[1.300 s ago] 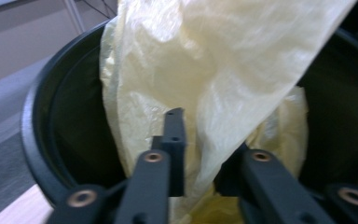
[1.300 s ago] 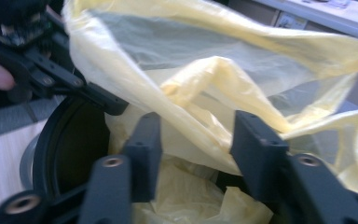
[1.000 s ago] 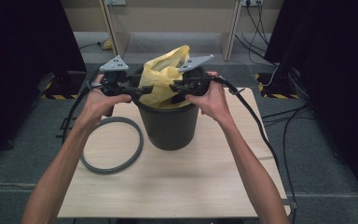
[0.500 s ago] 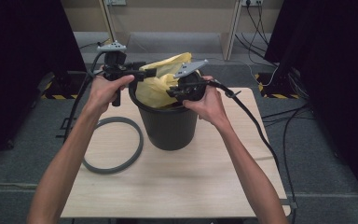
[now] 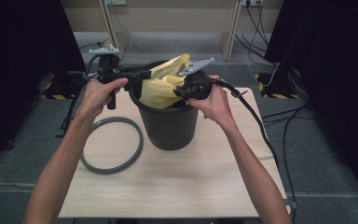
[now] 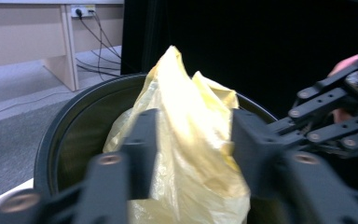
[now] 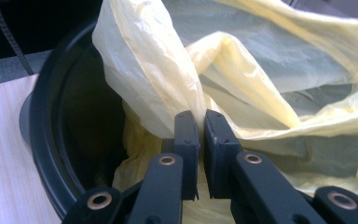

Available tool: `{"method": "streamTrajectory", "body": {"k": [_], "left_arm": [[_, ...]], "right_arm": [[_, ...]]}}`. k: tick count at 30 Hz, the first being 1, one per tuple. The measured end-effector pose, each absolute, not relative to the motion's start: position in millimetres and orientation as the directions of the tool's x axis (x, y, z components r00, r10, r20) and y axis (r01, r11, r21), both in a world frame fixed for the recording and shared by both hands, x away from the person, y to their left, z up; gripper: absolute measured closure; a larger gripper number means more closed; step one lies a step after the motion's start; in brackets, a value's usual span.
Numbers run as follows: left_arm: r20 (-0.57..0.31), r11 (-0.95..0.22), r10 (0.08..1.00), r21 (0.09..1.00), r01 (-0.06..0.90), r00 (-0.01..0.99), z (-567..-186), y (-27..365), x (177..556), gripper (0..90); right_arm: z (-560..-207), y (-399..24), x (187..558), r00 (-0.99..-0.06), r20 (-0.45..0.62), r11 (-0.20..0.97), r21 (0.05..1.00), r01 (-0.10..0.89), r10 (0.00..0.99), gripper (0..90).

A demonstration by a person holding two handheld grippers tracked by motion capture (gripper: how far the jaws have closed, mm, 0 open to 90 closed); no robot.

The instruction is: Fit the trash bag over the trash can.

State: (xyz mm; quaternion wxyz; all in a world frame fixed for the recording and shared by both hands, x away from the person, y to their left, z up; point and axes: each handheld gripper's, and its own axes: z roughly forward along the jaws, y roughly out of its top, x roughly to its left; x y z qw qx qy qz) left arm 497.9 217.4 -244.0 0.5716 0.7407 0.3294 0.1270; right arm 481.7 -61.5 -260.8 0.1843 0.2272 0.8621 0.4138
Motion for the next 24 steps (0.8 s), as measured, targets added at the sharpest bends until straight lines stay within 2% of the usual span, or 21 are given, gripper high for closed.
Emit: {"method": "streamTrajectory", "body": {"k": [3,4,5,6,7,9,12,16,18,19,24], "left_arm": [[-0.175,-0.151,0.629,0.928,0.341,0.757,-245.6,216.7,497.3,63.6],[-0.153,-0.171,0.635,0.928,0.331,0.757,-246.4,216.1,496.3,71.3],[-0.153,-0.171,0.635,0.928,0.331,0.757,-246.4,216.1,496.3,73.7],[-0.143,-0.181,0.635,0.928,0.326,0.759,-247.0,215.6,495.9,77.3],[-0.131,-0.192,0.639,0.927,0.322,0.758,-247.5,215.0,495.3,77.3],[-0.116,-0.203,0.645,0.926,0.317,0.755,-248.4,213.9,494.5,84.6],[-0.105,-0.215,0.648,0.925,0.313,0.754,-249.4,213.5,493.7,88.0],[-0.111,-0.206,0.650,0.927,0.315,0.752,-248.3,214.8,493.4,88.7],[-0.113,-0.201,0.648,0.928,0.313,0.753,-247.4,215.1,493.0,88.9],[-0.108,-0.205,0.651,0.928,0.311,0.751,-247.2,215.3,492.7,88.9],[-0.085,-0.220,0.655,0.929,0.297,0.751,-247.2,217.9,488.3,89.0]], "right_arm": [[-265.0,-63.4,482.7,-0.829,-0.119,0.551,0.797,0.249,0.547,85.0],[-264.7,-64.5,481.9,-0.826,-0.130,0.552,0.798,0.242,0.549,84.3],[-264.7,-64.5,481.9,-0.826,-0.130,0.552,0.798,0.242,0.549,84.3],[-262.1,-64.4,479.9,-0.831,-0.111,0.537,0.807,0.245,0.544,80.2],[-262.1,-64.4,479.9,-0.831,-0.111,0.537,0.807,0.245,0.544,80.2],[-259.4,-64.9,479.7,-0.833,-0.098,0.517,0.821,0.241,0.544,77.4],[-253.6,-67.8,480.6,-0.827,-0.097,0.506,0.828,0.242,0.553,68.8],[-251.6,-64.9,479.3,-0.841,-0.104,0.511,0.831,0.220,0.531,66.5],[-252.7,-55.8,478.4,-0.838,-0.100,0.510,0.830,0.227,0.537,59.0],[-252.7,-55.8,478.4,-0.838,-0.100,0.510,0.830,0.227,0.537,59.0],[-246.8,-51.0,487.1,-0.817,-0.009,0.417,0.864,0.284,0.577,54.2]]}}
